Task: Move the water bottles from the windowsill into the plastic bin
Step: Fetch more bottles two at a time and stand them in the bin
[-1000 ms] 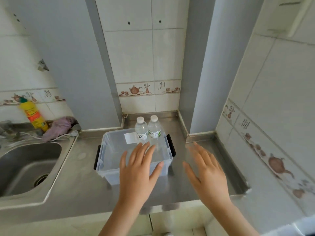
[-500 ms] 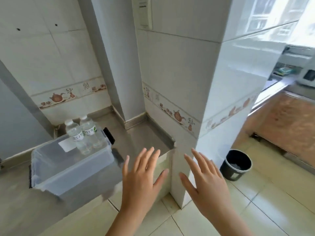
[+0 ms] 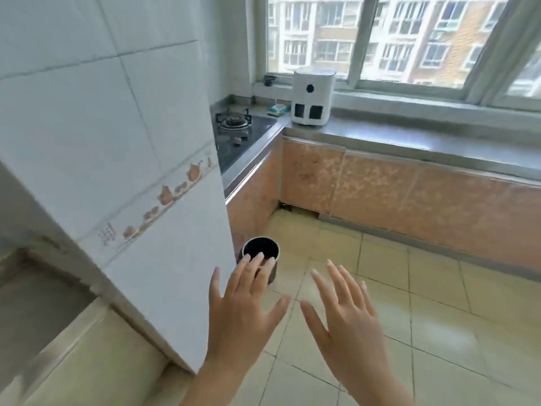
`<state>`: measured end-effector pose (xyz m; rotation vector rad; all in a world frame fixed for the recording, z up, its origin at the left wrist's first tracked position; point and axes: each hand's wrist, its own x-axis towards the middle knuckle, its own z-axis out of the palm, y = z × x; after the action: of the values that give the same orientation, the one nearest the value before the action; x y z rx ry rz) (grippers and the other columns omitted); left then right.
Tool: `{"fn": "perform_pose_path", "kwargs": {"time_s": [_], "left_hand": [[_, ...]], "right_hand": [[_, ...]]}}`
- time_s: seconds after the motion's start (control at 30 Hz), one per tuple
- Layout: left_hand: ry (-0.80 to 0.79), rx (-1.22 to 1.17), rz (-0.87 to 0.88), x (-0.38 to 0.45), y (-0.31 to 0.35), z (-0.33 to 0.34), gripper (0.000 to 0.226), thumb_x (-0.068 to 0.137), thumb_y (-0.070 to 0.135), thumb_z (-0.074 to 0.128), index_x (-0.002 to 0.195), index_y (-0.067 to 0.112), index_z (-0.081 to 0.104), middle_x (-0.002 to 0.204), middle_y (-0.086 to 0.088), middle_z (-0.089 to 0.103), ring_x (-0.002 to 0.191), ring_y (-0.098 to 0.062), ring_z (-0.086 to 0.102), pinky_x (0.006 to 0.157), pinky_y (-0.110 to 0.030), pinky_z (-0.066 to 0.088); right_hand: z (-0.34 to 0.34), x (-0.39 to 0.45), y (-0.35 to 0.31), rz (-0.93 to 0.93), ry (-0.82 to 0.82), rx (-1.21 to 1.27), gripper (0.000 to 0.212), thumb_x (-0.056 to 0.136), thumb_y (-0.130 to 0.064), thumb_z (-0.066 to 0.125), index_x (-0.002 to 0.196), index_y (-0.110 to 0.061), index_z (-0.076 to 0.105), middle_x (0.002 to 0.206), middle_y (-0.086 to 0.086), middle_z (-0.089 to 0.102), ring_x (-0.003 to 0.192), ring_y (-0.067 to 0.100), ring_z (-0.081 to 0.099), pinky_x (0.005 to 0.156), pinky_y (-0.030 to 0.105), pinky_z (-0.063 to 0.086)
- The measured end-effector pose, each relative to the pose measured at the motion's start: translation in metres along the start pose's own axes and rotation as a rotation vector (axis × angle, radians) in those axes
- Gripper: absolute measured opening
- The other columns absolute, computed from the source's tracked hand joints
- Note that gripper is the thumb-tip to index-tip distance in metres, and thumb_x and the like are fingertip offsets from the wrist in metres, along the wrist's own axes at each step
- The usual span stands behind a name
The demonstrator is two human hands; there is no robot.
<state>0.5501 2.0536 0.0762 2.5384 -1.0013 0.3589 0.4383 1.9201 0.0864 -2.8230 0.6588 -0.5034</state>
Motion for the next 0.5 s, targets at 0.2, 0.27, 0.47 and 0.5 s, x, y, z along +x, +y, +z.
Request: {"fn": "perform_pose_path", "kwargs": {"time_s": [0.2,0.27,0.47,0.5], "left_hand": [[-0.045,-0.053,0.184,0.062,0.084,0.050,0.064,0.089,0.061,0.041,0.136,0.022,0.060,0.142,0.002,0.058,0.134,-0.019,0.052,0.110,-0.057,0.027],[-0.074,-0.067,0.242,0.083,0.104,0.068,0.063,0.089,0.061,0.041,0.136,0.023,0.060,0.142,0.002,0.058,0.134,-0.019,0.051,0.110,-0.059,0.030],[-0.100,-0.151,0.400,0.164,0.157,0.128,0.061,0.090,0.060,0.040,0.136,0.024,0.059,0.144,0.004,0.057,0.135,-0.018,0.049,0.111,-0.056,0.025],[-0.094,-0.178,0.427,0.181,0.167,0.137,0.061,0.091,0.059,0.039,0.137,0.024,0.059,0.144,0.004,0.056,0.136,-0.017,0.048,0.111,-0.055,0.024]], "right_hand": [[-0.023,0.009,0.099,0.224,0.058,-0.046,0.059,0.094,-0.049,0.028,0.131,-0.015,0.059,0.141,0.011,0.054,0.132,0.031,0.049,0.104,0.052,0.039],[-0.026,0.015,0.124,0.293,0.072,-0.055,0.060,0.095,-0.049,0.026,0.132,-0.015,0.058,0.141,0.012,0.053,0.132,0.031,0.047,0.104,0.053,0.040],[-0.028,0.058,0.198,0.506,0.081,-0.088,0.057,0.090,-0.047,0.033,0.133,-0.017,0.057,0.143,0.009,0.052,0.133,0.030,0.047,0.102,0.052,0.040],[-0.028,0.069,0.211,0.540,0.084,-0.088,0.058,0.090,-0.047,0.032,0.134,-0.018,0.056,0.145,0.008,0.050,0.134,0.029,0.045,0.104,0.052,0.038]]}}
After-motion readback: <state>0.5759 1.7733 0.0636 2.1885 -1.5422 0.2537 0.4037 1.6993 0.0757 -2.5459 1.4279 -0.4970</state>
